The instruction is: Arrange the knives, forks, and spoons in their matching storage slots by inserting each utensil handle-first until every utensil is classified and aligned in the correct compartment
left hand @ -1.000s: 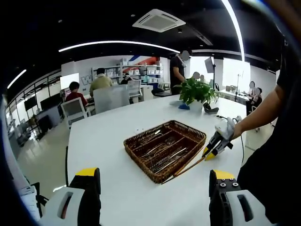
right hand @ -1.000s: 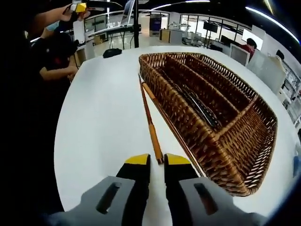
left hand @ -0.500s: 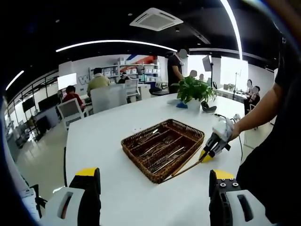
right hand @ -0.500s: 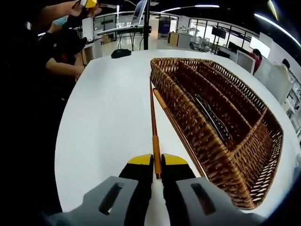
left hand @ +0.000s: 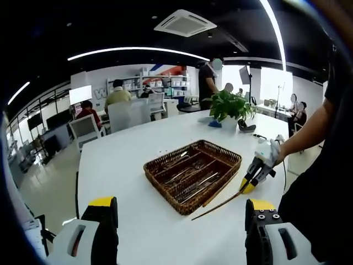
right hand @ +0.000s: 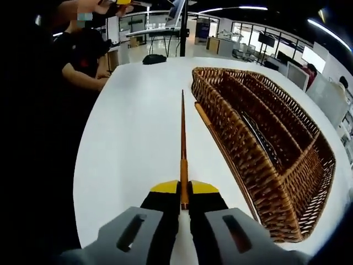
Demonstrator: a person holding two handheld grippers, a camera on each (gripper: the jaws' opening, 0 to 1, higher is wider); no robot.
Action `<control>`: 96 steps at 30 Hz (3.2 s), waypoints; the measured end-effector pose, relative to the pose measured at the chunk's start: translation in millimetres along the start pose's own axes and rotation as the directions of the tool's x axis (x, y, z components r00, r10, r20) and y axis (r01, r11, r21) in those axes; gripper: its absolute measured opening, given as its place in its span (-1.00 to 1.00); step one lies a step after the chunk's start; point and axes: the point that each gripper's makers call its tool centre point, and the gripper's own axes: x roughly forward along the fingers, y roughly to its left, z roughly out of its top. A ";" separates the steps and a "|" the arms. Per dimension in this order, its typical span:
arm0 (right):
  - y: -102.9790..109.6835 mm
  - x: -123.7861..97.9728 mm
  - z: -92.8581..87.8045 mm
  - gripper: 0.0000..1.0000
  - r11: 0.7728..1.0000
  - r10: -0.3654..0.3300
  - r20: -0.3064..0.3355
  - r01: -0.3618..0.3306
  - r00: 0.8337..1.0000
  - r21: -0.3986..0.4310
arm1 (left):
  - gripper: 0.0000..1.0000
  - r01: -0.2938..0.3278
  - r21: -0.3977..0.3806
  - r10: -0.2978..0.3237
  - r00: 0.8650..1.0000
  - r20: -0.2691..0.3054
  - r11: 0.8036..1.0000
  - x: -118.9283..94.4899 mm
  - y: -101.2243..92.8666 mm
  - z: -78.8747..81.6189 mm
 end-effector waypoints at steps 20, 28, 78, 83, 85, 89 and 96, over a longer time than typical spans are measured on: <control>14.4 -14.4 11.3 -0.96 0.992 -0.003 0.003 0.002 1.000 0.125 | 1.00 0.010 0.017 -0.011 1.000 0.014 1.000 -0.1 -14.8 12.5; 24.9 -27.7 32.7 -0.97 0.997 0.012 0.021 -0.013 1.000 0.072 | 1.00 0.008 0.018 -0.009 1.000 0.014 1.000 -1.9 -15.9 12.5; -78.0 -162.2 9.5 -0.97 0.620 -0.579 -0.140 0.545 0.803 0.564 | 1.00 0.069 0.081 -0.073 0.996 0.042 0.994 29.6 -11.9 37.8; -80.5 -175.2 -4.6 -0.97 0.559 -0.604 -0.181 0.574 0.777 0.598 | 1.00 0.069 0.080 -0.072 0.997 0.038 0.994 29.9 -11.3 36.0; -80.5 -178.3 -8.2 -0.97 0.543 -0.610 -0.193 0.583 0.769 0.604 | 1.00 0.067 0.079 -0.070 0.997 0.038 0.995 29.7 -10.2 35.1; -80.2 -179.7 -7.8 -0.97 0.533 -0.614 -0.194 0.583 0.765 0.613 | 1.00 0.064 0.072 -0.067 0.997 0.041 0.995 28.7 -9.2 34.0; -82.2 -178.0 -2.9 -0.97 0.535 -0.618 -0.189 0.585 0.763 0.609 | 1.00 0.063 0.068 -0.066 0.997 0.046 0.996 28.4 -10.5 34.2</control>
